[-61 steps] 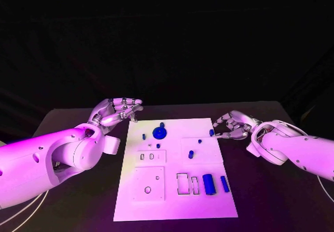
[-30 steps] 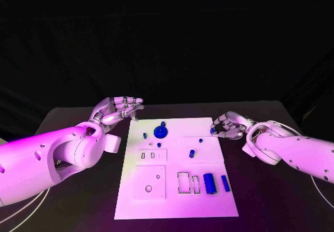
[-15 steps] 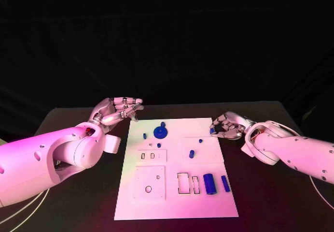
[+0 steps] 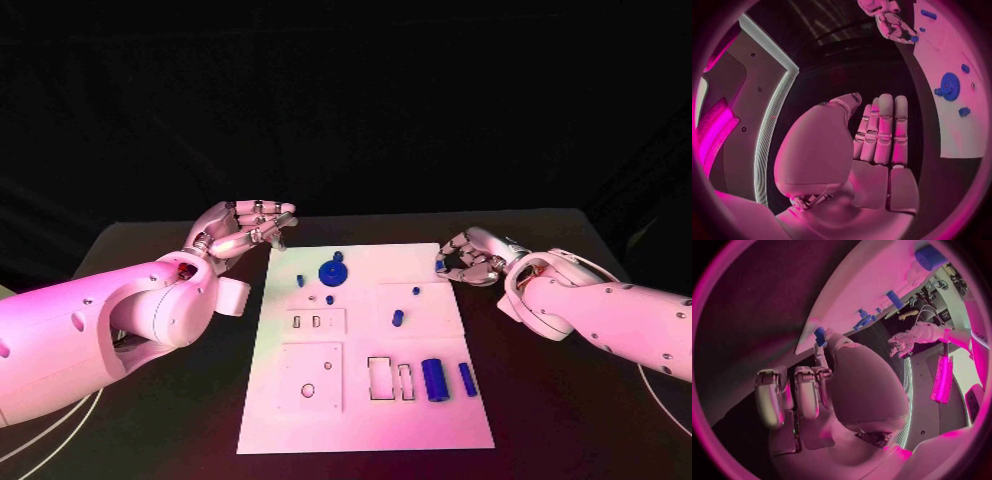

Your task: Assemble the parts on the task board

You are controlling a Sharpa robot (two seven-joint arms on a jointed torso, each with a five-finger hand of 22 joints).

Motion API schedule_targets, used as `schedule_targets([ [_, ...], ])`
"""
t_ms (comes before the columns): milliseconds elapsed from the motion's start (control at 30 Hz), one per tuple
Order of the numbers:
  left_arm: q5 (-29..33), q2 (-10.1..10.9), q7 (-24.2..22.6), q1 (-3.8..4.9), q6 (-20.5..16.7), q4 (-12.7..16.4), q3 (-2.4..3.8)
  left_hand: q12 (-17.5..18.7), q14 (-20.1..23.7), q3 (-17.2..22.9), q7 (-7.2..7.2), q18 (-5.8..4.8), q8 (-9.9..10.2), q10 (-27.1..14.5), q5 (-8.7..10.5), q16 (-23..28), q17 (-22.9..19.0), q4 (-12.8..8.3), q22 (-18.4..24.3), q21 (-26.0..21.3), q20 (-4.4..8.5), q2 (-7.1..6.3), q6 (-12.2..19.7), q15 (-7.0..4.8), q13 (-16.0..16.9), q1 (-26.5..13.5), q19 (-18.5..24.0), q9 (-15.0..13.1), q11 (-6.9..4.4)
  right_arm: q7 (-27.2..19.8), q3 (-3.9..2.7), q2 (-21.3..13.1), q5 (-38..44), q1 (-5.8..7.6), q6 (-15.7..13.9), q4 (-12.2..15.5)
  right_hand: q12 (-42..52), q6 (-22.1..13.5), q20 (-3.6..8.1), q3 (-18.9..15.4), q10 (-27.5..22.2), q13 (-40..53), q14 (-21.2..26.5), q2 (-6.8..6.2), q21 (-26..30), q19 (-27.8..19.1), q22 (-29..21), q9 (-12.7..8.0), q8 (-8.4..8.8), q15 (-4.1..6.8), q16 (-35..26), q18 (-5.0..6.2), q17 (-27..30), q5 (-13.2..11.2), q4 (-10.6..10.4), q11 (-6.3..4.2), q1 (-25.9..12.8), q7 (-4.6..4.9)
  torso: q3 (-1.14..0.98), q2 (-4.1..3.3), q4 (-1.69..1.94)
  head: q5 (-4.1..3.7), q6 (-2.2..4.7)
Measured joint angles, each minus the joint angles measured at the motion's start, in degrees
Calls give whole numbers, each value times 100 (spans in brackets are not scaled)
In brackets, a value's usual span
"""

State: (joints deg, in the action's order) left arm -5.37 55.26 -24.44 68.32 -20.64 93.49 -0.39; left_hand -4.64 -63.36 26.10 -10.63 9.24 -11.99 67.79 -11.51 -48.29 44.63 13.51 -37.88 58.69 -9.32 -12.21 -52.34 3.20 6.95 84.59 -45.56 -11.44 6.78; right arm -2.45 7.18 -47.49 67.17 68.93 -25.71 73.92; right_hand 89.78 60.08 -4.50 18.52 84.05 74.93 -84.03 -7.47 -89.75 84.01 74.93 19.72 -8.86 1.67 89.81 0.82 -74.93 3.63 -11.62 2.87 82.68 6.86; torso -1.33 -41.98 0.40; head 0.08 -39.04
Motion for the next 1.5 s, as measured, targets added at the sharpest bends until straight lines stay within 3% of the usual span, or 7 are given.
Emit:
schedule_targets([
  [300, 0, 2, 1, -1, 1, -22, 0, 0, 0, 0, 0, 0, 0, 0, 0, 0, 0, 0, 0, 0, 0, 0, 0, 0, 0, 0, 0, -5, 0, 105, -1, -29, 37, 17, -490, 303, 0, 33, 0, 56, -16, 0, 0, 14, 0, 0, -1, 23, -43, 0, 0, 0, 1, -11, 7, -16, -60, 8, 1, 12, -4, 13, -12],
  [633, 4, -15, 1, -1, 2, -77, -2, 0, 0, 0, 0, 0, 0, 0, 0, 0, 0, 0, 1, 0, 0, 0, 0, 0, -1, 0, 0, -4, 0, 384, -15, 5, 102, 131, -856, 1060, 0, 32, 0, 56, -17, -1, 0, 13, 0, 0, -1, 22, -43, -1, 0, 0, 1, -12, 7, -16, -60, 8, 12, 35, -20, 27, 4],
  [833, 10, -56, 5, -1, 3, -124, -7, 0, 0, 0, 0, 0, 0, 0, 0, 0, 0, 0, -12, 0, 0, 0, 0, 0, 6, 0, 0, -9, 0, 635, -7, 328, 189, 121, -914, 1533, 0, 32, -1, 56, -17, -1, 0, 13, 0, 0, -1, 20, -42, -1, 0, 0, 2, -12, 7, -16, -60, 8, 23, 63, -25, 96, -37],
  [1167, 15, -137, 17, -2, 10, -181, -21, 0, 0, 0, 0, 0, 0, 0, 0, 0, 0, 0, -12, 0, 0, 0, 0, 0, 5, 0, 0, -8, 0, 1223, 50, 963, 454, -56, -848, 1834, 0, 30, -1, 92, -17, -1, 0, 13, 0, 0, -2, 22, -36, -1, 0, 0, 2, -16, 19, -16, -60, 9, 57, 95, -16, 193, -122],
  [1500, 19, -187, 32, -4, 22, -219, -36, 0, 0, 0, 0, 0, 0, 0, 20, 0, 0, 0, -17, 27, 0, 0, 0, 0, 5, 0, 0, -13, 0, 1796, 92, 1442, 800, -358, -706, 1716, 0, 22, -1, 95, -17, -2, 0, 13, 0, 0, -3, 22, -29, -2, 0, 0, 3, -23, 17, -15, -59, 17, 57, 90, -17, 252, -169],
])
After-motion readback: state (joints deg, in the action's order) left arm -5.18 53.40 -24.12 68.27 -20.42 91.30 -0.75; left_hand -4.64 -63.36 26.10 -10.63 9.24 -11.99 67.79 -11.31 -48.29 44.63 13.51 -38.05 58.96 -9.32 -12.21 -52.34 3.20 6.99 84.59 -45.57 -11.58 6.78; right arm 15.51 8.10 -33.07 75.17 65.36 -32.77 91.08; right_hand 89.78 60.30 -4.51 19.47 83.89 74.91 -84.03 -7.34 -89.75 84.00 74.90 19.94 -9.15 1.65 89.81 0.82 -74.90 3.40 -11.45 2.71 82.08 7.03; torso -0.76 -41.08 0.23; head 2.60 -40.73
